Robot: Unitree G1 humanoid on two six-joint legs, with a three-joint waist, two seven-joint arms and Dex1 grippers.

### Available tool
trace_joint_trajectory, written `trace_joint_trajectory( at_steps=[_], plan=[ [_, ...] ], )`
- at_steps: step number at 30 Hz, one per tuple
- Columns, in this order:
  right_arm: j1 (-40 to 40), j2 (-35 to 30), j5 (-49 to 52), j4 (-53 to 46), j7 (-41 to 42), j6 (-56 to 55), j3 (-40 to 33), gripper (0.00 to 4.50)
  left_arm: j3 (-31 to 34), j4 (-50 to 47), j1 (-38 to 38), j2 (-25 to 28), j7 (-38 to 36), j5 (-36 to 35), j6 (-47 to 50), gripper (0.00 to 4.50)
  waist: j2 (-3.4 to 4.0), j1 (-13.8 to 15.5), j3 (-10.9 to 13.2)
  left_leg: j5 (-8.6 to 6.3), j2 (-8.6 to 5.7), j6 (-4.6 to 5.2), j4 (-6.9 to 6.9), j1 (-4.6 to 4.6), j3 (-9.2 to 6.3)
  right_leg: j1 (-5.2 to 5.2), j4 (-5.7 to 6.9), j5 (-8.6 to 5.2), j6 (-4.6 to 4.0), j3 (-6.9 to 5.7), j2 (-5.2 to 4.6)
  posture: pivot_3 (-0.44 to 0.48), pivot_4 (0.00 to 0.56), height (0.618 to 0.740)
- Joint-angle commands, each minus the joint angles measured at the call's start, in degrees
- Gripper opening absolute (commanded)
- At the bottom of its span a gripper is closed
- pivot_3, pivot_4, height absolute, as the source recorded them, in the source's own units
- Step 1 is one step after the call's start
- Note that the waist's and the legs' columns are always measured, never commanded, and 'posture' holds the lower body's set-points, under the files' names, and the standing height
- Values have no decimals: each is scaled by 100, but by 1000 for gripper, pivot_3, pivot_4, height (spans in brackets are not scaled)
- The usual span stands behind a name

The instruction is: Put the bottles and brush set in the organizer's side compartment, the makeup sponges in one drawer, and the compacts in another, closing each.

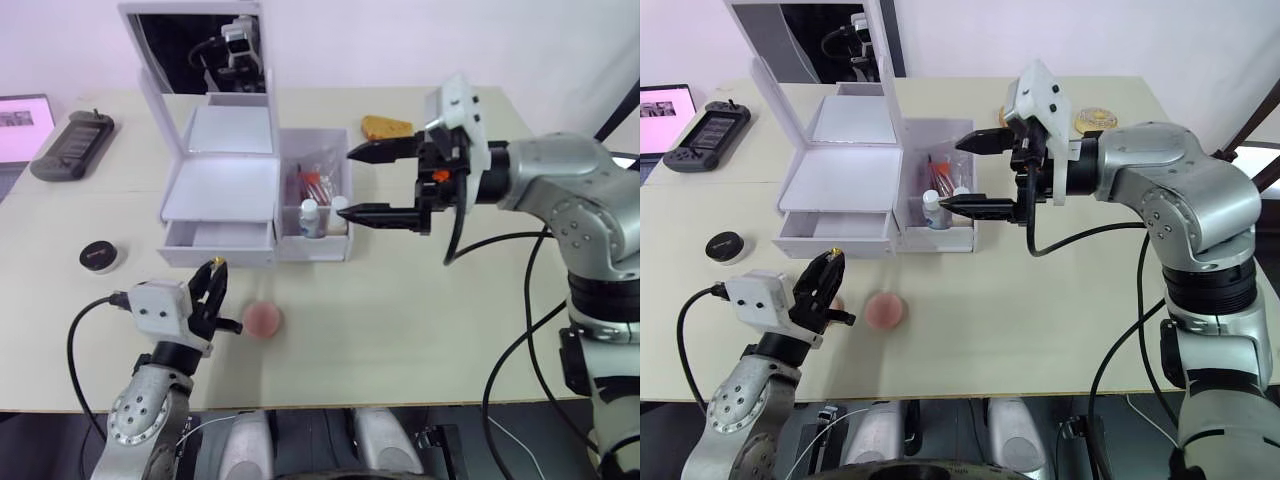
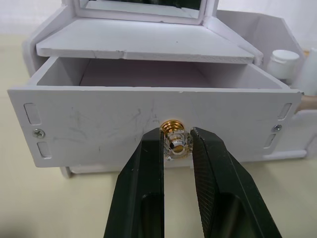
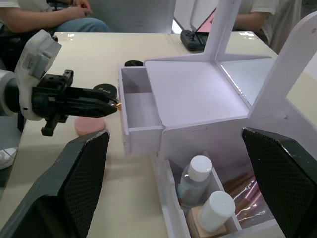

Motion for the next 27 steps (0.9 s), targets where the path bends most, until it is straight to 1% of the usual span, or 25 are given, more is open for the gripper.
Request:
trace_joint_trajectory(
  at_steps=[1,5,7,10,12,16,19,22,27],
  plan=[
    [-199,10,-3,35,87,-111,-59,4500,62,-552,296,29,-46,-122,-122,296,0,-15,0,-2,0,3,-1,-1,2,0,-4,0,0,1,-1,0,150,740],
    [-217,55,6,70,131,-120,-47,4500,89,-722,564,38,-47,-174,-137,296,0,-26,0,-25,0,44,-1,-4,7,-3,-12,0,3,3,-1,0,150,740],
    [-197,61,3,67,149,-130,-50,4500,67,-806,704,32,-54,-200,-152,296,0,-23,0,-42,0,71,-3,-4,9,-3,-14,-1,19,3,-1,0,150,740],
    [-178,83,3,62,172,-137,-41,4500,16,-876,899,45,-117,-320,-147,296,1,-13,0,-53,0,89,-10,-5,10,-7,-17,-5,25,3,0,0,150,740],
    [-188,105,-4,67,177,-139,-33,4500,-29,-781,890,88,-163,-343,-106,296,4,5,1,-61,0,104,-10,-6,11,-8,-19,-7,22,3,0,0,150,740],
    [-188,115,-22,66,190,-157,-32,4500,-126,-705,880,150,-246,-472,-6,296,6,6,2,-62,0,105,-9,-5,14,-8,-22,-15,7,3,-1,0,150,740],
    [-187,95,-31,78,216,-175,-36,4500,-79,-742,1059,153,-275,-492,-133,296,6,6,2,-62,0,105,-8,-5,14,-8,-22,-15,7,3,0,0,150,740],
    [-187,96,-36,92,235,-191,-30,4500,44,-701,1425,120,-409,-524,-463,296,5,16,2,-62,0,105,-5,-5,14,-7,-21,-15,7,3,-1,0,150,740],
    [-178,120,-53,124,267,-238,-6,4500,184,-484,1827,11,-472,-401,-979,296,5,12,2,-60,0,102,15,-4,14,-1,-17,-21,-10,2,-3,0,150,740]
  ],
)
